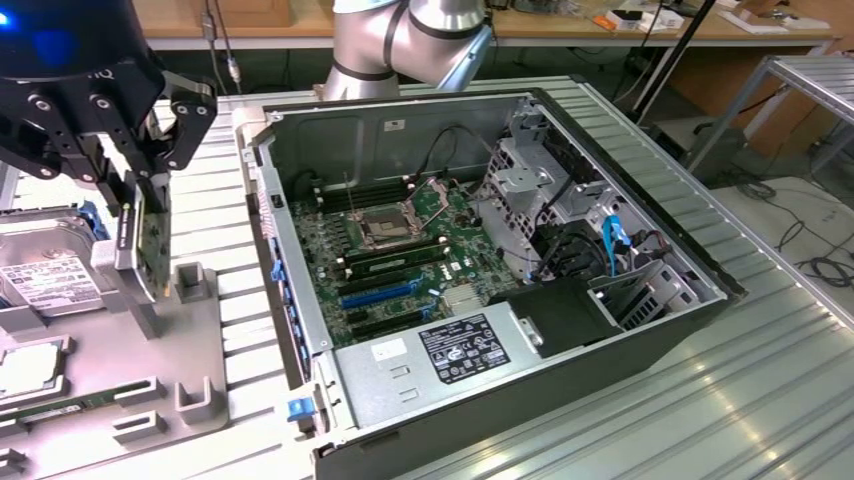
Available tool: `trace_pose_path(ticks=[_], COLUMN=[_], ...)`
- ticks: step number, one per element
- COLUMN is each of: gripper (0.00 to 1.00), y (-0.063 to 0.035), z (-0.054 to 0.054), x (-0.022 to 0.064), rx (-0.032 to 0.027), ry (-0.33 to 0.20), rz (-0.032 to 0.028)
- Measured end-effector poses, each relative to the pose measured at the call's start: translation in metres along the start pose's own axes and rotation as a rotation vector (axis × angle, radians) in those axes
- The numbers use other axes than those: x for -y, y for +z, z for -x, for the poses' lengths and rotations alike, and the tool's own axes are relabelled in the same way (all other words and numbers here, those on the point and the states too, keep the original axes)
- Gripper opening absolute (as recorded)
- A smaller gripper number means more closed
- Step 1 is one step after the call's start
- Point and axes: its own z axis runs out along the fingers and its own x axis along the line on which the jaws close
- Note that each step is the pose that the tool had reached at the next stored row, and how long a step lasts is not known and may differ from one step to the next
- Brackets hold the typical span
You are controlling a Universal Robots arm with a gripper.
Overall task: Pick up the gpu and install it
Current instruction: 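Pick up the gpu and move the gpu toward the slot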
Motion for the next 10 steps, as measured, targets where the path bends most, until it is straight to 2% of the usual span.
trace_pose_path(ticks=[10], gripper=[0.27], y=[0.0004], z=[0.015], x=[-0.0014], rx=[-0.0028], ry=[0.0], rz=[-0.0003])
